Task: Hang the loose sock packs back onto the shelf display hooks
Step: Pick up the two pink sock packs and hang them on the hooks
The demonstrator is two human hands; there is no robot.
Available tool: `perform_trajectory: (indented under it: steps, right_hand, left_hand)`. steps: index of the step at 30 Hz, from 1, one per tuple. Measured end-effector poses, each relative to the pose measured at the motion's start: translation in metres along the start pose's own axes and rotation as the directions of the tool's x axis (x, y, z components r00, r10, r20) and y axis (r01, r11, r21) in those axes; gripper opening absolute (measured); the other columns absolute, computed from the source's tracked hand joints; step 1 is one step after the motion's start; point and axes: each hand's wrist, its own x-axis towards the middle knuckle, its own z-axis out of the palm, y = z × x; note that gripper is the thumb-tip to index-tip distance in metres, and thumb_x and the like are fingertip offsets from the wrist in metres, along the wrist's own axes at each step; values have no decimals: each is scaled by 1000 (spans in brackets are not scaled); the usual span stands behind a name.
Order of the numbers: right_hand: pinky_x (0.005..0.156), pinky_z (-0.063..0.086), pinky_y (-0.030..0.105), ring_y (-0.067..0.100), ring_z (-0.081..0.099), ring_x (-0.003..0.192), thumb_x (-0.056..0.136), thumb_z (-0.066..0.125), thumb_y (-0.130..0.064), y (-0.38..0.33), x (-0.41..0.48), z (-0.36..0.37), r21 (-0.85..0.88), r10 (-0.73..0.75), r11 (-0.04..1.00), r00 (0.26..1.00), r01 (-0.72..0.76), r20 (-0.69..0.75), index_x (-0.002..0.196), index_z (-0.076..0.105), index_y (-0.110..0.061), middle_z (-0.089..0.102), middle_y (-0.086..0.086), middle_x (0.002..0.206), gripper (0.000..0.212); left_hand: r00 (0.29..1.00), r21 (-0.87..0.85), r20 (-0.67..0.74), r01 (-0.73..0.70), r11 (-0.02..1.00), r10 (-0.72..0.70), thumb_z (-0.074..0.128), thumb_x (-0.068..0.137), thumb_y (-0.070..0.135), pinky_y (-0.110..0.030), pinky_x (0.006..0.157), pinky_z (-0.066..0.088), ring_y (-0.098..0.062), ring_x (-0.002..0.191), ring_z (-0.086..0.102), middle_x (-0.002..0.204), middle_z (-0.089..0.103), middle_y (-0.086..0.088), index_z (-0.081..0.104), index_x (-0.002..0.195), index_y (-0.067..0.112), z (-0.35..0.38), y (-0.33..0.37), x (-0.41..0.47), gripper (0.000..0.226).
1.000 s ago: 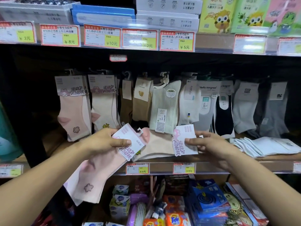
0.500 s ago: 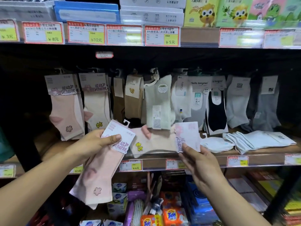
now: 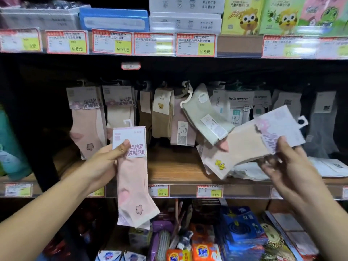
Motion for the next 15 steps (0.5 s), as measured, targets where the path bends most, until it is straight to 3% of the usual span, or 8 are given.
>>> perform_trajectory:
  steps: [2,4,7,9,11,15]
  right_hand:
    - [67,62,28,4,70,69,101,51,-29,-14,0,3,-115,-125,985,992,127,25,105,62,-31,74,-10,93,12]
    - [74,60,32,11,73,87,98,55,-35,-23,-1,4,-214,-230,949,973,232,37,117,63,-29,77,-7,105,22]
    - [86,60,44,13,73,92,101,52,-36,-28,-2,0,-332,-296,904,955,268,-35,116,62,-25,77,-4,106,22]
    - [82,57,46,7,71,76,99,54,-40,-28,-4,-5,-380,-287,894,954,237,-81,101,63,-29,77,-9,88,15]
    - [69,55,39,6,68,65,99,55,-39,-25,-8,-5,-402,-230,897,971,183,-70,95,61,-29,76,-12,74,13]
    - [68,54,39,19,70,75,99,56,-32,-10,-22,13,-420,-40,904,995,76,93,103,63,-27,79,4,94,9]
  left_hand:
    - [1000,-16,-1,11,1000,-11,79,66,45,-40,90,56,-21,94,74,111,76,-12,70,112,6,0,8,-2,61]
    - [1000,-16,0,29,999,-29,68,77,41,-43,93,52,-21,96,73,110,76,-9,70,111,10,-1,15,-4,46]
    - [999,-9,20,47,999,-46,60,86,35,-40,84,58,-20,97,73,110,76,-7,68,115,12,0,19,-7,38]
    - [998,-22,31,50,999,-49,58,90,31,-34,70,61,-18,91,75,108,77,-7,69,115,13,1,20,-9,32]
    - [998,-22,30,56,998,-56,58,92,25,-33,68,61,-20,95,74,114,75,-9,68,120,12,1,20,-9,33]
    - [999,-52,22,40,998,-39,60,90,16,-37,79,61,-25,103,71,122,71,-14,65,125,8,1,24,-10,36]
